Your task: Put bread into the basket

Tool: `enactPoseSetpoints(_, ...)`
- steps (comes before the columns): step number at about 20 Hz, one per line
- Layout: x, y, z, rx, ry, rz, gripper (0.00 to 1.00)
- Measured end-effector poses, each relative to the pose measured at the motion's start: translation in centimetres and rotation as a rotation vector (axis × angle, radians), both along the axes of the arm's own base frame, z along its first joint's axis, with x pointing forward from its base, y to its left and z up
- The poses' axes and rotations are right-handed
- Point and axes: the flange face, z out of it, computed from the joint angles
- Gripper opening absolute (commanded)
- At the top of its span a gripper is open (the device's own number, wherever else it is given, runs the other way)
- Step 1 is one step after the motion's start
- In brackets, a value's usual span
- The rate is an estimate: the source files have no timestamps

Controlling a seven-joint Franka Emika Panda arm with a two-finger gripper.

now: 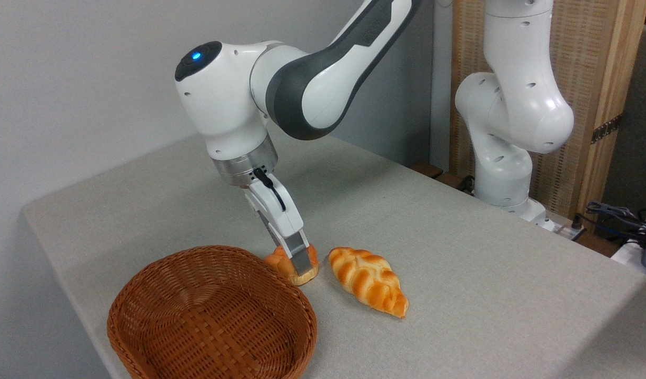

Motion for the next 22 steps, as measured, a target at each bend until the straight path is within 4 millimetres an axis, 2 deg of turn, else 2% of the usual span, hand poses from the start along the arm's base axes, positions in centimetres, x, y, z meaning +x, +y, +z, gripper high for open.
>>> enactPoseSetpoints(4,0.1,-0.3,0.8,-0.003,-0.017,-0.005,0.45)
enactPoseSetpoints(10,-0.1,-1.5,5.5,-0.034,-0.097,-0.020,0.45)
enactPoseSetpoints(14,0.5,-2.1,9.3,-0.091,-0.166,-0.005,0.45)
enactPoseSetpoints(17,0.9,-2.2,10.7,-0.105,-0.193,-0.001,0.46)
enactPoseSetpoints(18,1.0,-2.1,11.0,-0.106,-0.199,0.002,0.53)
enactPoseSetpoints(22,2.3,-1.3,11.6,-0.116,-0.285,0.022,0.97)
